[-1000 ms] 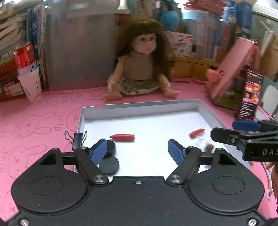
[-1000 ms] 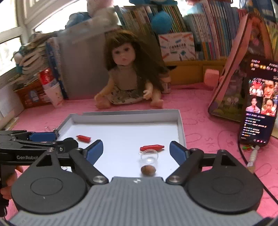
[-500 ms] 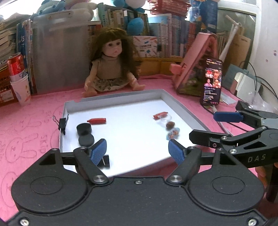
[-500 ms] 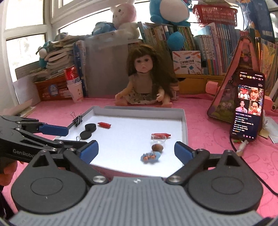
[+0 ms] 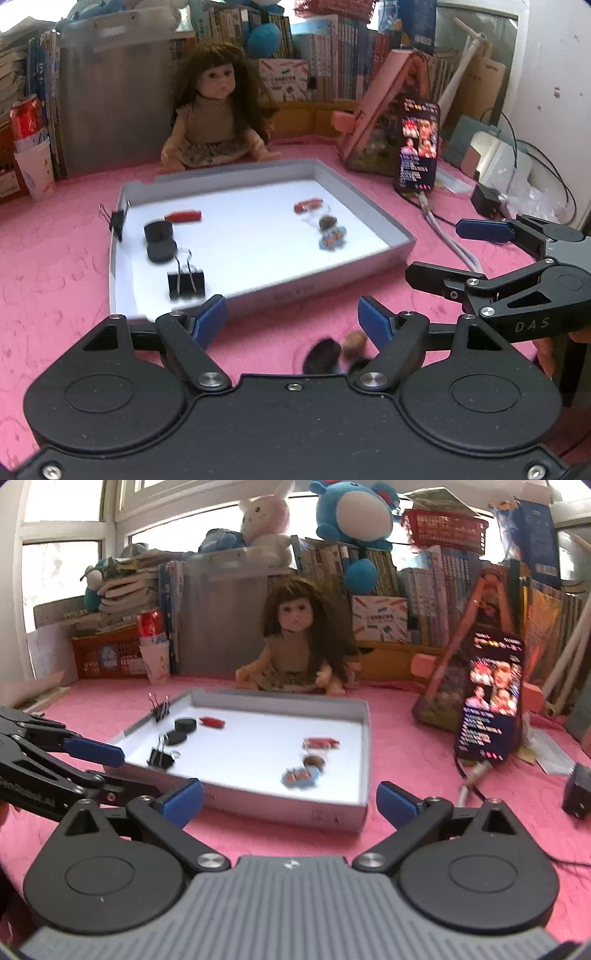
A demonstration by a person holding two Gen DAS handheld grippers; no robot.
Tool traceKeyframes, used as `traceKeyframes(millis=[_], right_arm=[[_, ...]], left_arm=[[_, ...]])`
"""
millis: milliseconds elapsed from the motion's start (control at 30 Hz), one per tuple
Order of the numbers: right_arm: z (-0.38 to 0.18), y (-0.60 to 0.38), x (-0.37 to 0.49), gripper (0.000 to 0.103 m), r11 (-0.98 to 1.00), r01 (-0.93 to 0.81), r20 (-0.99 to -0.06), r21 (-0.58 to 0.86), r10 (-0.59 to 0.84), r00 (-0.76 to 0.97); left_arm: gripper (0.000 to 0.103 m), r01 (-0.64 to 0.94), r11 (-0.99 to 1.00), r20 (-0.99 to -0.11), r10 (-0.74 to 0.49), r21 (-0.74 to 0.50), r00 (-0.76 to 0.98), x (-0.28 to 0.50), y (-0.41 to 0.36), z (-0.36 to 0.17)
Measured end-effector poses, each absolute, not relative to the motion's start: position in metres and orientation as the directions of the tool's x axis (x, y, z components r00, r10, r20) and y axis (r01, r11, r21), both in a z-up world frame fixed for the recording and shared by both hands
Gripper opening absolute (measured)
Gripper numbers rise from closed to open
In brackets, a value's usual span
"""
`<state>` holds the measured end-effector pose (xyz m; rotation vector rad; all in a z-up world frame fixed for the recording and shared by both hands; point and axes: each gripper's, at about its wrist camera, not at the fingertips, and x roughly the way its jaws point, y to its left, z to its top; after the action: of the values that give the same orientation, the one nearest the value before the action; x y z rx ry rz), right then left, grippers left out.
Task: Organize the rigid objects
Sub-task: 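Withdraw both open tools from the tray toward the remaining objects, then grasp a black round puck with the left tool while the right tool grasps the black round cap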
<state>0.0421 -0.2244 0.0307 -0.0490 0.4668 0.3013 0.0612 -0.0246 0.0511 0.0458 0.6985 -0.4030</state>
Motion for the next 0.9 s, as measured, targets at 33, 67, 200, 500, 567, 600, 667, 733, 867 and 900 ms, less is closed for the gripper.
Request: traceKeyframes(millis=[33, 67, 200, 500, 567, 600, 667, 733, 867, 900], right_arm=[[0.028, -0.226, 0.038, 0.103, 0.955, -0.297, -0.456, 0.02, 0.273, 0.847], [0.025, -0.228, 0.034, 0.103, 0.954, -0.298, -0.462, 0.018, 0.273, 0.844], [0.014, -0.231, 0.021, 0.103, 0.954, -0.301, -0.496, 0.009, 0.266, 0.826], [-0.004, -0.218, 0.0, 0.103, 0.929, -0.37, -0.525, -0.025, 0.303, 0.795], [-0.005, -0.212, -0.003, 0.103, 0.92, -0.39, -0.526, -0.036, 0.314, 0.79], [-0.006, -0.209, -0.004, 0.103, 0.917, -0.398, -0.526, -0.039, 0.319, 0.788], [-0.007, -0.204, -0.004, 0.103, 0.91, -0.413, -0.529, -0.035, 0.334, 0.78], [-0.009, -0.2, -0.004, 0.103, 0.906, -0.423, -0.532, -0.027, 0.345, 0.773], [-0.011, -0.191, -0.003, 0.101, 0.901, -0.433, -0.533, -0.018, 0.358, 0.767], [-0.011, -0.19, -0.002, 0.1, 0.899, -0.437, -0.533, -0.015, 0.363, 0.765]], left_arm=[[0.077, 0.381, 0.92, -0.64, -0.347, -0.091, 0.686, 0.058, -0.025, 0.049], [0.077, 0.385, 0.919, -0.647, -0.347, -0.088, 0.679, 0.054, -0.026, 0.047], [0.077, 0.403, 0.911, -0.673, -0.355, -0.092, 0.649, 0.04, -0.028, 0.038], [0.063, 0.388, 0.909, -0.695, -0.377, -0.152, 0.612, 0.039, -0.027, 0.027], [0.057, 0.379, 0.906, -0.685, -0.397, -0.187, 0.611, 0.043, -0.026, 0.027], [0.051, 0.372, 0.907, -0.683, -0.399, -0.197, 0.612, 0.046, -0.027, 0.027], [0.042, 0.354, 0.913, -0.684, -0.392, -0.205, 0.615, 0.052, -0.028, 0.026], [0.038, 0.324, 0.924, -0.692, -0.37, -0.203, 0.62, 0.057, -0.028, 0.024], [0.036, 0.306, 0.93, -0.69, -0.357, -0.202, 0.63, 0.059, -0.021, 0.023], [0.036, 0.302, 0.934, -0.687, -0.347, -0.191, 0.638, 0.058, -0.02, 0.024]])
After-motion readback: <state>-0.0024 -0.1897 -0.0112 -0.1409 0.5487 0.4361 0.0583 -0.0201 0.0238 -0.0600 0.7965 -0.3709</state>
